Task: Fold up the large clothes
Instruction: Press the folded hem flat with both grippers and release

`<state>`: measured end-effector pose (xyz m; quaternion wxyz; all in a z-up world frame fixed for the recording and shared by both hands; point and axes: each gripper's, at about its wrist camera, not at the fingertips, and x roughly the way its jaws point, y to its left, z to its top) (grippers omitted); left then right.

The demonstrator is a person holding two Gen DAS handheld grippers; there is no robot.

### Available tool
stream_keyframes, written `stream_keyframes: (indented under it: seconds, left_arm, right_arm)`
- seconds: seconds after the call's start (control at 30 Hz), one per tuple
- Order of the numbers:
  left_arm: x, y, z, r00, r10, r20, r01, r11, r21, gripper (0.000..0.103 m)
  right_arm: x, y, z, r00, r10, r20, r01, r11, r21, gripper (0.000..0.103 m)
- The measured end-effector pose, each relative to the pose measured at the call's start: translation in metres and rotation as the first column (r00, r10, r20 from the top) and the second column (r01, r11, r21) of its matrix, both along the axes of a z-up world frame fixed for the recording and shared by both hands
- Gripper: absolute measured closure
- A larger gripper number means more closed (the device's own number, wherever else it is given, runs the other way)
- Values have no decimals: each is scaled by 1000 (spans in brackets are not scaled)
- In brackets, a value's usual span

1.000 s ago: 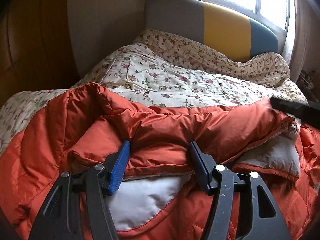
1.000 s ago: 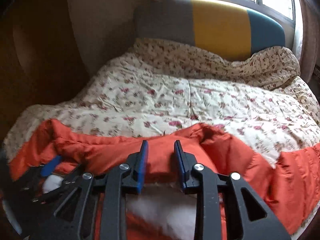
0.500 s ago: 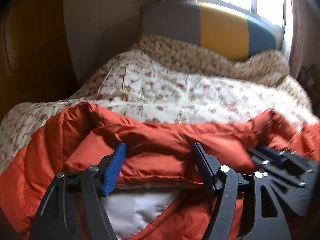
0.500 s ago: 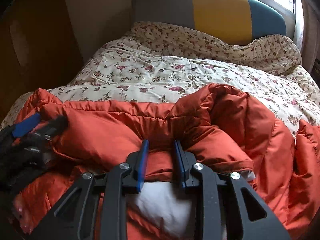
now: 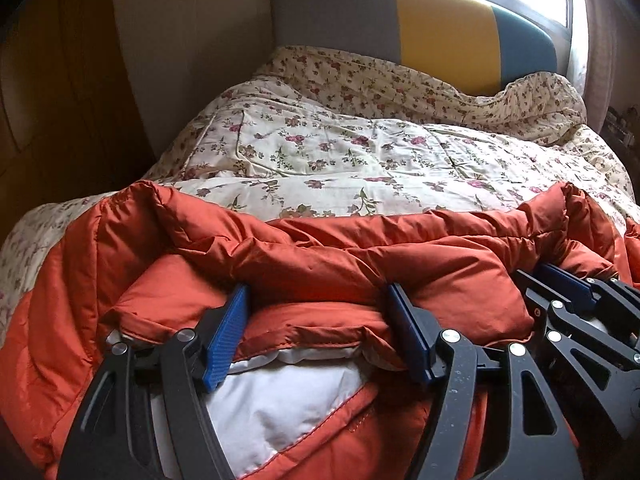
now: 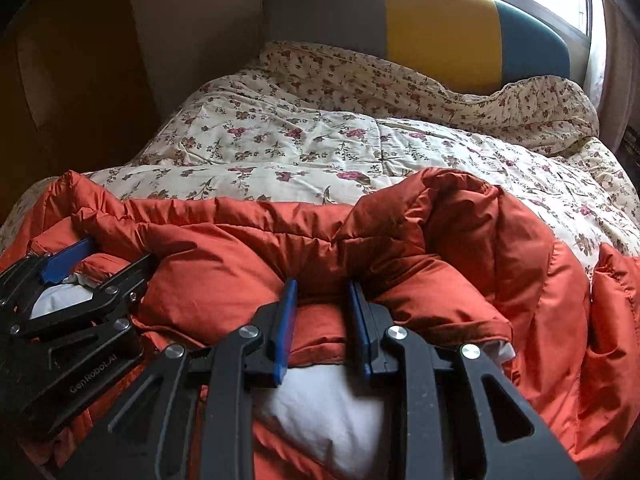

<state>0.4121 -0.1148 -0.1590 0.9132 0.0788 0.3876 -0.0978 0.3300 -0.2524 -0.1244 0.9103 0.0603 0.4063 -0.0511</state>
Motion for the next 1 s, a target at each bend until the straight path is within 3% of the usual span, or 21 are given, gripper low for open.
stream_keyframes:
  seconds: [1.0]
  left_arm:
    - [-1, -1, 5, 1000, 8, 18, -9, 999, 36, 33]
  right_arm:
    - [-3, -3, 5, 1000, 13, 1, -13, 1000, 21, 76]
